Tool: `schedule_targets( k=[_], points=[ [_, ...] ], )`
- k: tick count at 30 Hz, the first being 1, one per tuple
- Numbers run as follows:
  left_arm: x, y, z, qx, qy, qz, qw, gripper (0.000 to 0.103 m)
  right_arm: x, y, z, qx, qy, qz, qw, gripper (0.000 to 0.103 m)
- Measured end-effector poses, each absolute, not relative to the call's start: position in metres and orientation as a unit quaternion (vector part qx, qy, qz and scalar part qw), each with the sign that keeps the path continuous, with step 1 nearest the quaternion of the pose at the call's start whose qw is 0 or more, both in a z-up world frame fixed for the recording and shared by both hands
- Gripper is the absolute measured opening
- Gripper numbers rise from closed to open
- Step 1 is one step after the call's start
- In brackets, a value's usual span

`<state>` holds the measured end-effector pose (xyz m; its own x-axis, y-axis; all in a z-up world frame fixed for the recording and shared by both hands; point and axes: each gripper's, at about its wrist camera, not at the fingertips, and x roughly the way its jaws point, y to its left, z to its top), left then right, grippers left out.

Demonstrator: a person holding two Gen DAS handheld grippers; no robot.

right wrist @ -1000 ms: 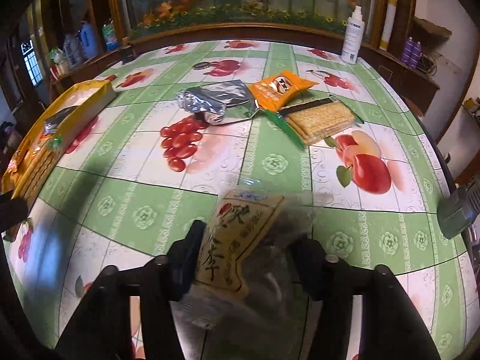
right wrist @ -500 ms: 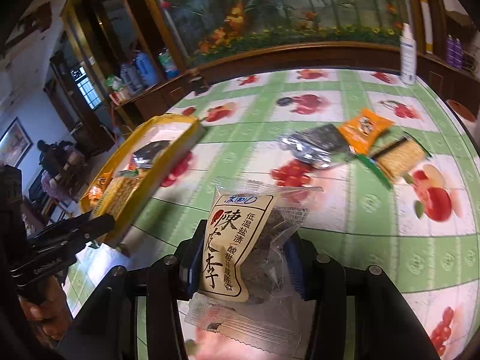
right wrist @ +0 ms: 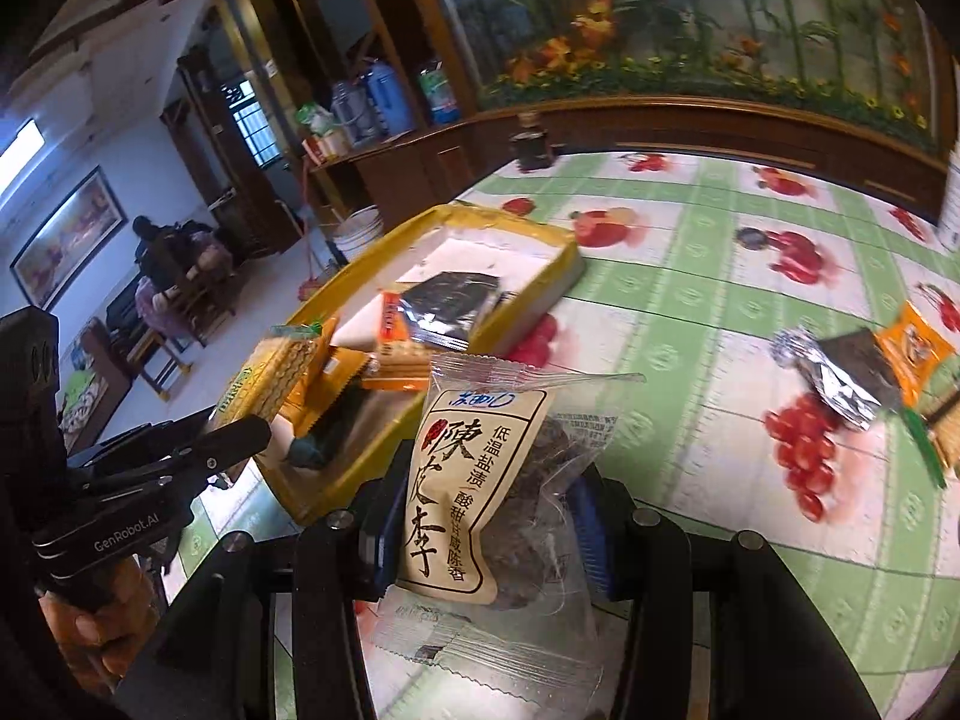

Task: Organize snacks
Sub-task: 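Carry the cracker pack and clear printed bag over the tray, then open both tools to drop the cracker pack and clear bag into the tray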

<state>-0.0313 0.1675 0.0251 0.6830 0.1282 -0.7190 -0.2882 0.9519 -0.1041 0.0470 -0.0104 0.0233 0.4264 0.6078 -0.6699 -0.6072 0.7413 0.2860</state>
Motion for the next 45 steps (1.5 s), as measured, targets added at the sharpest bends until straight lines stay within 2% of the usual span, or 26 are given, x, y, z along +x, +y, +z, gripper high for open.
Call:
schedule_targets(
  k=[13, 39, 40, 44, 45],
  points=[
    [-0.010, 0.195, 0.019, -0.108, 0.389, 0.131, 0.905, 0.045, 0.074, 0.060, 0.028, -0.002, 0.390, 0.399, 0.830, 0.048],
    [0.049, 0.214, 0.005, -0.068, 0.407, 0.164, 0.896, 0.045, 0.161, 0.118, -0.002, 0.033, 0.414, 0.390, 0.822, 0.049],
    [0.049, 0.214, 0.006, -0.069, 0.407, 0.164, 0.896, 0.046, 0.161, 0.118, -0.002, 0.032, 0.414, 0.390, 0.822, 0.051],
    [0.049, 0.215, 0.006, -0.078, 0.411, 0.160, 0.894, 0.068, 0.161, 0.119, -0.004, 0.031, 0.417, 0.389, 0.821, 0.060],
    [0.048, 0.215, 0.006, -0.078, 0.411, 0.161, 0.894, 0.068, 0.161, 0.119, -0.004, 0.031, 0.417, 0.388, 0.821, 0.061]
  ],
)
